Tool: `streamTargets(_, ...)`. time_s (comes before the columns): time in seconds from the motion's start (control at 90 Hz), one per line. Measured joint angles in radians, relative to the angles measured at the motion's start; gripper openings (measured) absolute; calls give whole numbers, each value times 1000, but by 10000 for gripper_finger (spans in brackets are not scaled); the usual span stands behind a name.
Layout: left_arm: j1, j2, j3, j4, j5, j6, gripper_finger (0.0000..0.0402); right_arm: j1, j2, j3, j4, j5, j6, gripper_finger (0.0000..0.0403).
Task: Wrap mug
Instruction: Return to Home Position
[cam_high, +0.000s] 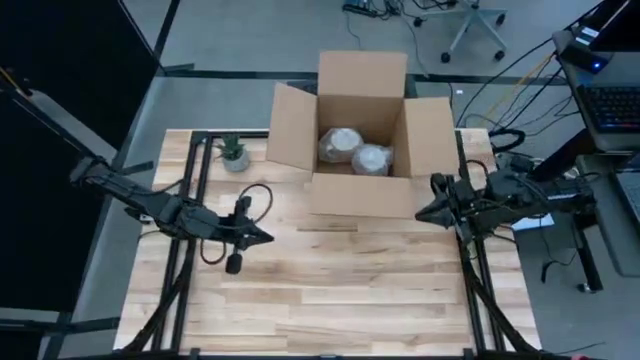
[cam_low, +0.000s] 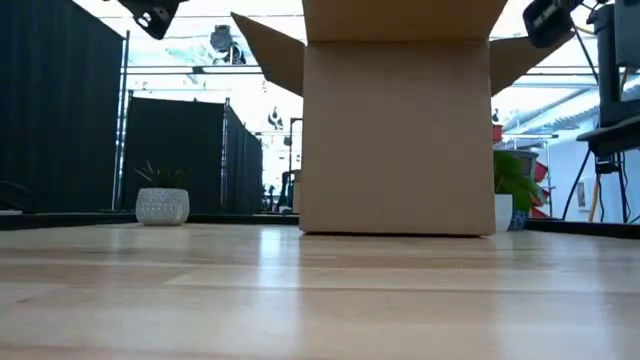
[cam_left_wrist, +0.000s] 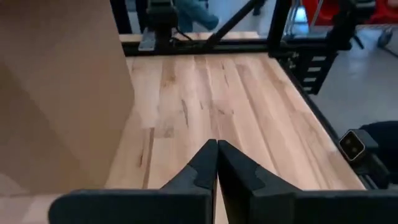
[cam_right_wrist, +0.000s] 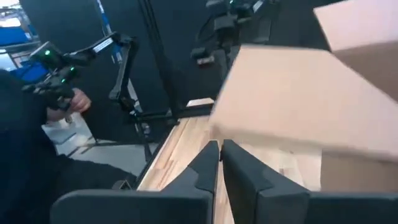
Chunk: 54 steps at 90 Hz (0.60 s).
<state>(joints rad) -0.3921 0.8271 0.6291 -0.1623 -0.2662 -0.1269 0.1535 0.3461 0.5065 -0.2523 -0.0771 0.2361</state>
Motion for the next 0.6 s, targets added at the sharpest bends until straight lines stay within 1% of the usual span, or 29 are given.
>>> streamTargets(0.244, 0, -188, -95, -3, -10, -33, 0, -1, 12, -92, -32, 3, 148, 1)
streamTargets(0.322, 0, -229, -105, -26, -43, -52, 0, -1, 13, -107, -18, 4, 201, 2)
streamTargets(0.378, 0, -251, -106, -53, -70, -38, 0, -1, 12, -120, 0, 6, 213, 2)
streamTargets(0.422, 0, -266, -106, -74, -91, -34, 0, -1, 12, -131, 32, 10, 208, 2)
streamTargets(0.478, 1, -273, -106, -87, -95, -81, 0, 1, 12, -153, 91, 25, 178, 2)
streamTargets(0.533, 0, -273, -106, -85, -94, -120, 0, 1, 10, -179, 148, 32, 111, 2)
streamTargets(0.6, -1, -273, -106, -121, -81, -115, 0, 0, 11, -216, 228, 35, 24, 2)
